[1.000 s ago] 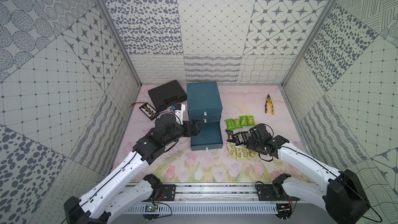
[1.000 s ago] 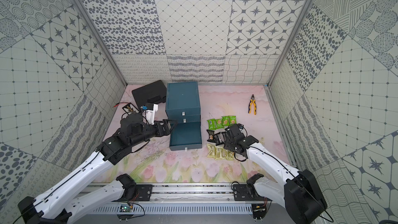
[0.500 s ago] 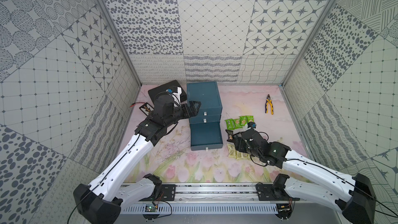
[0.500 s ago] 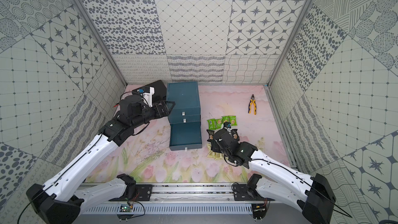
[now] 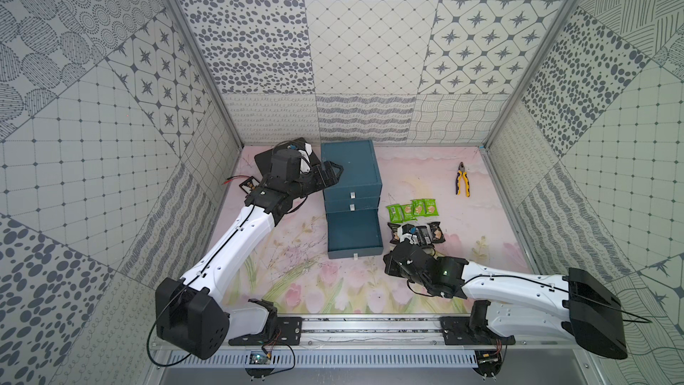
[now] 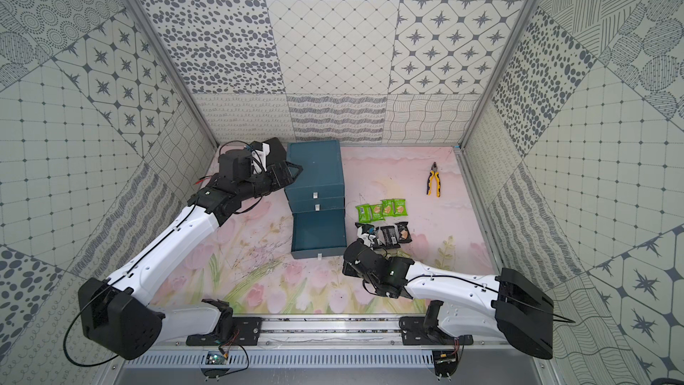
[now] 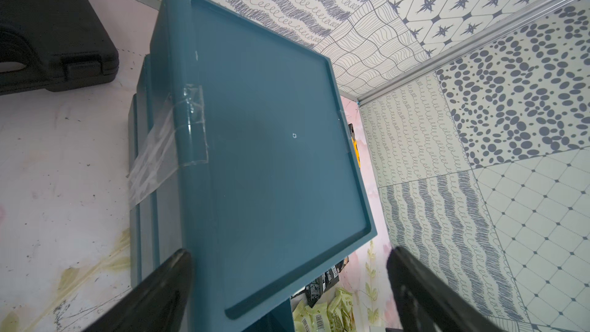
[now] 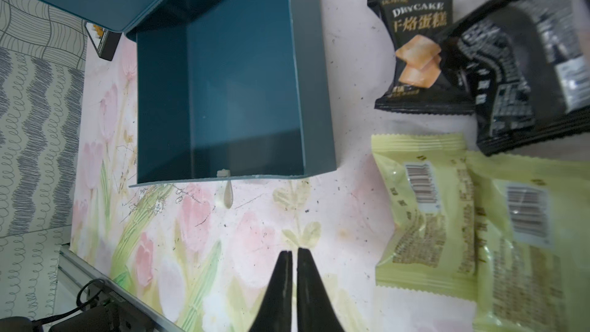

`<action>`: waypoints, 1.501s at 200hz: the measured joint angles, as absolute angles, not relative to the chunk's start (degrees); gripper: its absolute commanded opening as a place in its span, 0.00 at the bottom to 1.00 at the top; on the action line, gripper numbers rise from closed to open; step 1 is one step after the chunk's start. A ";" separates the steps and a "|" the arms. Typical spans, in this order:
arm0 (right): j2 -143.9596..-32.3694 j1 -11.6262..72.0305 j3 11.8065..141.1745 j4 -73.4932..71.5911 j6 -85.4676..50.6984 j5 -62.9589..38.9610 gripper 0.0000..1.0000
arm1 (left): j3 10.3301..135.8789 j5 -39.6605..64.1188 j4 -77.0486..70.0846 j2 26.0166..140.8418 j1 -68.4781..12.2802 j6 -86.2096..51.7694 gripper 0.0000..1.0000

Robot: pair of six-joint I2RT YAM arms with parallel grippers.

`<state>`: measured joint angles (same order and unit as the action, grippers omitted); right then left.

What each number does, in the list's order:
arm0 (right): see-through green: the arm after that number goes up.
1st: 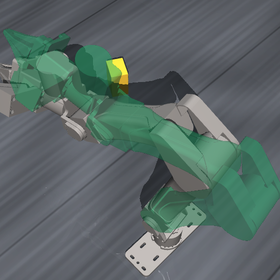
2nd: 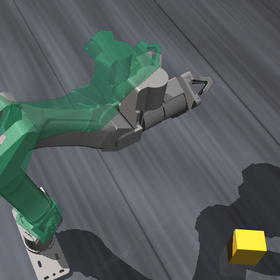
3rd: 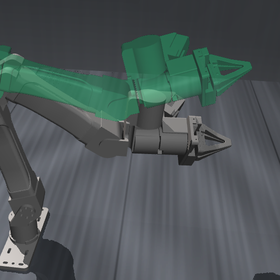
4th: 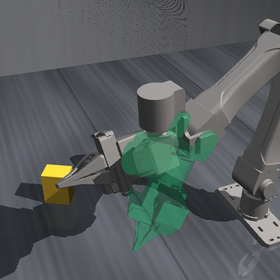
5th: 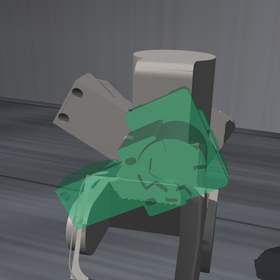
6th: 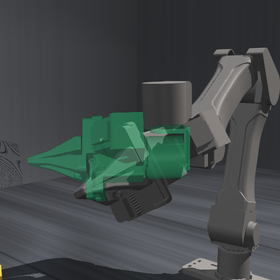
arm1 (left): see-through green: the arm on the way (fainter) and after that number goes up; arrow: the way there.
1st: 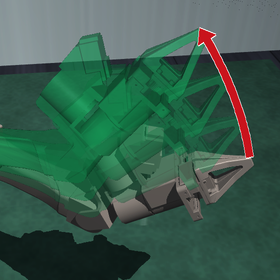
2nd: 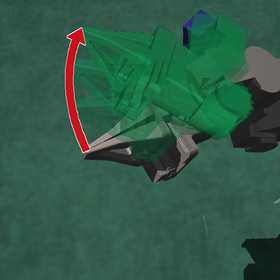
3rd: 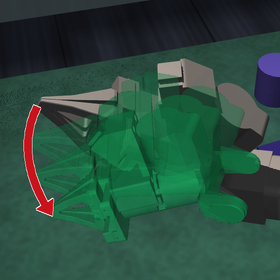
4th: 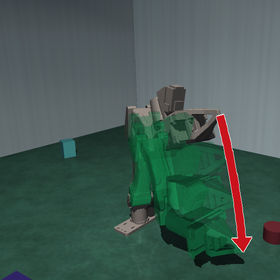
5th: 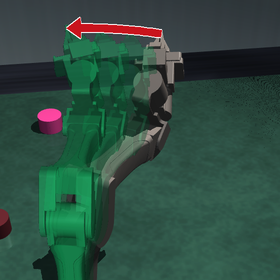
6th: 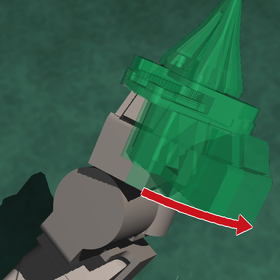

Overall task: Take the cookies out of the drawer
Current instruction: Close the drawer in the storage box.

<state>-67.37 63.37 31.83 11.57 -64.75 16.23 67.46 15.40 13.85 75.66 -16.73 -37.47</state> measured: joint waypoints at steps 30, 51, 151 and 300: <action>-69.28 63.57 29.65 8.47 -66.35 15.81 0.00 | 68.14 15.90 12.88 77.87 -16.29 -37.52 0.99; -71.85 63.64 29.32 6.02 -66.94 15.44 0.00 | 68.31 15.90 12.78 79.50 -16.19 -37.74 0.99; -81.69 59.81 29.34 -7.53 -67.20 12.25 0.00 | 67.11 15.90 11.75 81.12 -16.01 -38.39 0.99; -89.97 48.18 35.03 -26.74 -63.61 0.82 0.00 | 65.60 17.26 11.68 79.64 -16.01 -38.54 0.99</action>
